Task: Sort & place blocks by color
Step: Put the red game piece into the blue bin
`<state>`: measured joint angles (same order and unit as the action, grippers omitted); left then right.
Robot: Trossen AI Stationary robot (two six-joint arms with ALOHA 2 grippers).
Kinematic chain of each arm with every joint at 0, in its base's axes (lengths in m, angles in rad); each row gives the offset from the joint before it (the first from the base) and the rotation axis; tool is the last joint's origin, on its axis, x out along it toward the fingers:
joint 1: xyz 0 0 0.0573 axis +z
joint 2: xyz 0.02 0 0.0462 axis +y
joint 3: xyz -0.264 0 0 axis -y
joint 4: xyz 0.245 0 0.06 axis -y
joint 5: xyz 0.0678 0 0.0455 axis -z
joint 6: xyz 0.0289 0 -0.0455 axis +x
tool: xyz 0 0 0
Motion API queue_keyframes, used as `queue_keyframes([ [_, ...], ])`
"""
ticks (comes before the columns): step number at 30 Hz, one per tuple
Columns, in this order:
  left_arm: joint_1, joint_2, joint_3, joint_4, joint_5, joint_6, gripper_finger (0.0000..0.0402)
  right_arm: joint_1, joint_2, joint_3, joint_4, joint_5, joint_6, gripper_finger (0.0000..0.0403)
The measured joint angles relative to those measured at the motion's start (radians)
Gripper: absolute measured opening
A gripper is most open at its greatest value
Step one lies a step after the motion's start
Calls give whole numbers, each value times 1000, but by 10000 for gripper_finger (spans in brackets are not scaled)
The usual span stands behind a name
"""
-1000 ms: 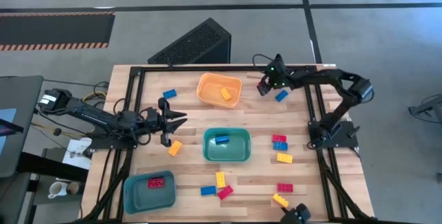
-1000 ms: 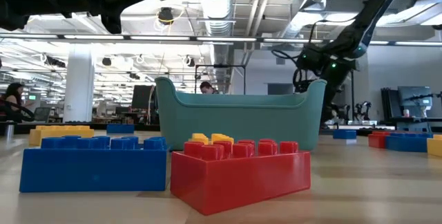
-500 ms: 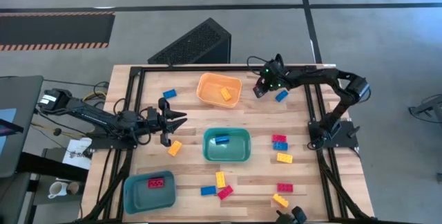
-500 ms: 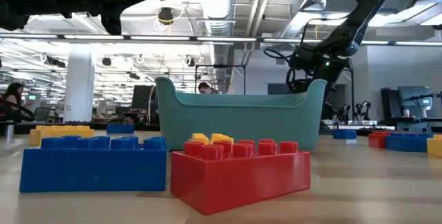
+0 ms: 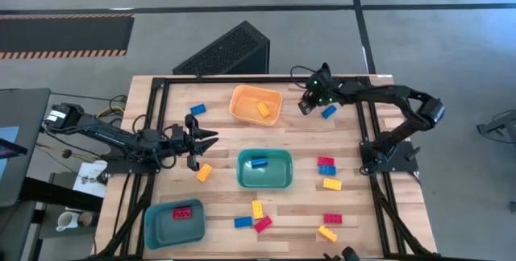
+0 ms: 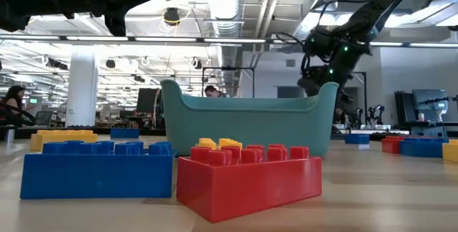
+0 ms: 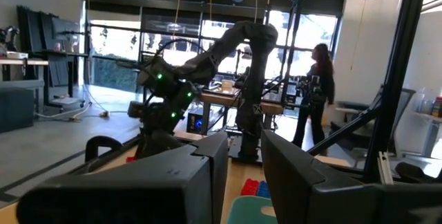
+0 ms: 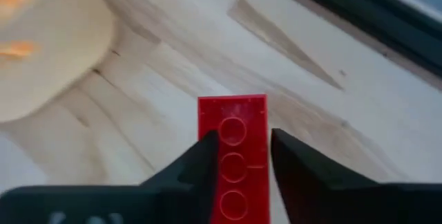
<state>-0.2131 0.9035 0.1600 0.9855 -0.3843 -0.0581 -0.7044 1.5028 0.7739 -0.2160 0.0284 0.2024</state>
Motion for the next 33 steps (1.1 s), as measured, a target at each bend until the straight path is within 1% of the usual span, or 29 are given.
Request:
queue_keyframes([
  [4,0,0,0,0,0,-7,77,33,-25,0,-4,-1,10,230],
  [6,0,0,0,0,0,-7,77,49,-30,0,-11,0,15,250],
  [8,0,0,0,0,0,-7,77,66,-30,0,-16,0,23,262],
  [15,0,0,0,0,0,-11,77,134,20,0,4,17,36,270],
  [19,0,0,0,0,0,-18,77,165,70,1,24,94,37,270],
  [22,0,0,0,0,2,-33,77,166,114,1,40,149,58,270],
  [24,0,0,0,0,2,-35,77,157,140,1,61,151,61,270],
  [27,0,0,0,0,2,-34,77,142,179,2,100,125,84,270],
  [31,0,0,0,0,2,-34,77,119,219,9,103,89,86,269],
  [33,0,0,0,0,2,-34,77,113,227,10,95,83,85,261],
])
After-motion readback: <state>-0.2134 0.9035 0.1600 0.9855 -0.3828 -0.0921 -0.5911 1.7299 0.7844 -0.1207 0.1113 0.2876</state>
